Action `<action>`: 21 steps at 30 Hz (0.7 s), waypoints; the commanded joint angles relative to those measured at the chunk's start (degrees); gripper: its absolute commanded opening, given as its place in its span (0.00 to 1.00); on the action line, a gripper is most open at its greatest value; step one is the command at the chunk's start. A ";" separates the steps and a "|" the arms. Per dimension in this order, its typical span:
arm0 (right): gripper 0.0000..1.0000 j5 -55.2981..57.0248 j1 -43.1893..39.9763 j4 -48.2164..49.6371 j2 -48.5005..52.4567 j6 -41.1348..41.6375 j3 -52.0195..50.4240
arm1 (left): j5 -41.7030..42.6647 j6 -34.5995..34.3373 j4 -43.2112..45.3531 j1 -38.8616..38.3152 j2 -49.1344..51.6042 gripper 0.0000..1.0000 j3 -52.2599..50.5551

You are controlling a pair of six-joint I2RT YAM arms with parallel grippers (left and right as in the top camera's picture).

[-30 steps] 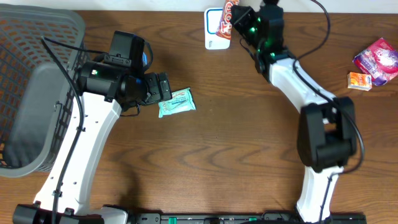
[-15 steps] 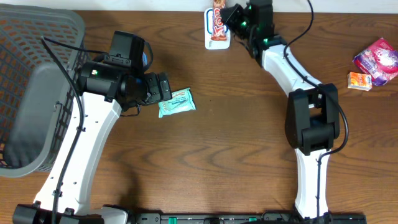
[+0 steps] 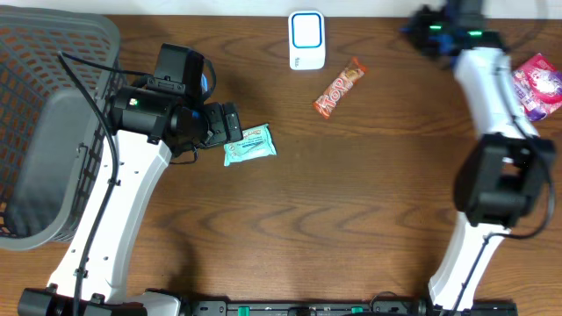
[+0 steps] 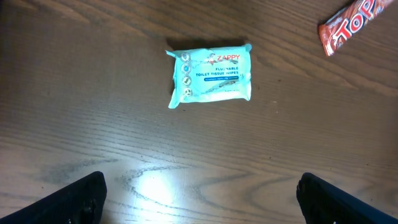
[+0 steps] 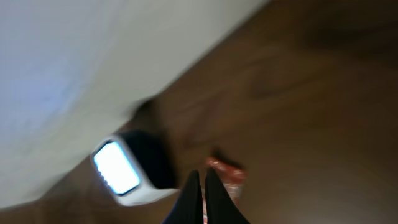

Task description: Scan the item barcode

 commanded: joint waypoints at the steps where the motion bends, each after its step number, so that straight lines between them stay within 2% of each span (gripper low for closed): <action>1: 0.01 -2.10 -2.91 -4.15 -1.90 -6.71 1.01 | -0.55 0.17 -0.13 0.11 0.04 0.98 0.31; 4: 0.09 -3.06 -3.63 -8.48 -1.86 -10.27 0.92 | -0.55 0.17 -0.15 0.11 0.04 0.98 0.31; 5: 0.19 -3.21 -3.37 -9.75 -1.84 -11.06 0.92 | -0.55 0.17 -0.15 0.11 0.04 0.98 0.31; 6: 0.36 -3.37 -2.80 -11.06 -1.84 -11.21 0.90 | -0.55 0.17 -0.15 0.11 0.04 0.98 0.31; 8: 0.65 -3.41 0.15 -14.12 -1.66 -11.17 0.90 | -0.55 0.17 -0.13 0.11 0.04 0.98 0.31; 12: 0.91 -1.07 6.75 -15.50 -0.85 -9.81 0.83 | -0.55 0.15 -0.15 0.11 0.04 0.98 0.31; 16: 0.93 7.15 12.20 -15.52 0.59 -4.04 0.81 | -0.55 0.17 -0.13 0.11 0.04 0.98 0.31; 19: 0.91 15.34 17.29 -15.34 3.67 4.61 0.81 | -0.55 0.17 -0.13 0.11 0.04 0.98 0.31; 21: 0.89 17.14 19.52 -14.56 5.86 7.43 0.81 | -0.55 0.17 -0.13 0.11 0.04 0.98 0.31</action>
